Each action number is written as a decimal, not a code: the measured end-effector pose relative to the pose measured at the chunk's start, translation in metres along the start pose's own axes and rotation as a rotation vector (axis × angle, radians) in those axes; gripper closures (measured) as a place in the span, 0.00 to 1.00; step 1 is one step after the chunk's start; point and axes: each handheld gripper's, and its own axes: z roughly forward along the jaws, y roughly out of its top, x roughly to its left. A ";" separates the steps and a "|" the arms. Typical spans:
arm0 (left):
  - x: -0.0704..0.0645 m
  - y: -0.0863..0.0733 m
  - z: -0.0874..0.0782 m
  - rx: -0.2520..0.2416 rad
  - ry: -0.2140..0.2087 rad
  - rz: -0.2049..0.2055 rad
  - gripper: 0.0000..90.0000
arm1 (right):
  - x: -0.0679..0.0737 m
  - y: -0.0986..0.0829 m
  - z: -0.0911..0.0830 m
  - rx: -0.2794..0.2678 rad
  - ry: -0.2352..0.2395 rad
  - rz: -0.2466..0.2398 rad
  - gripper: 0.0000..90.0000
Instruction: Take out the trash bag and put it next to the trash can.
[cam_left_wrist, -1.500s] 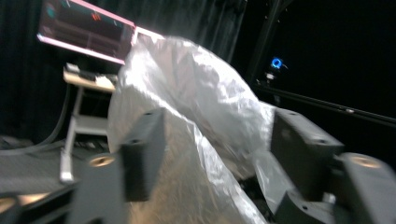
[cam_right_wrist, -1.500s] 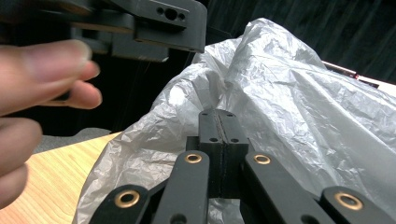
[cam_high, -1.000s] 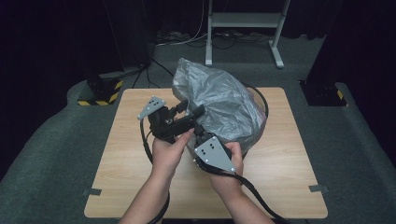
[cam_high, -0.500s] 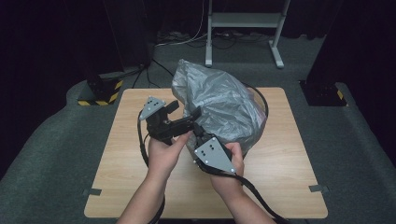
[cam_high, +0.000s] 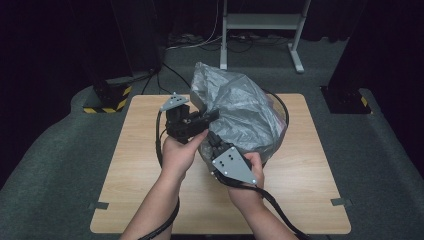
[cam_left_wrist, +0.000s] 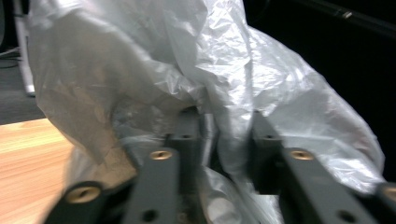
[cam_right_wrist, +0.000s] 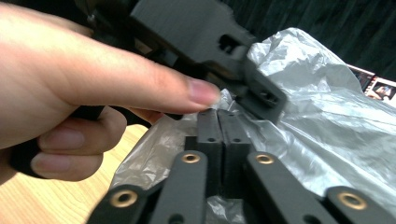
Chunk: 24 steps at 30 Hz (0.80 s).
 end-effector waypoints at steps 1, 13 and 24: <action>0.000 0.000 0.000 0.000 0.000 0.000 0.84 | -0.002 0.001 -0.002 -0.004 0.003 0.017 0.89; -0.007 -0.006 0.003 -0.080 0.033 0.055 0.97 | -0.047 0.015 -0.036 -0.033 -0.037 0.126 0.64; -0.010 -0.006 -0.003 -0.171 0.066 0.090 0.98 | -0.118 -0.005 -0.073 0.026 -0.168 0.206 0.49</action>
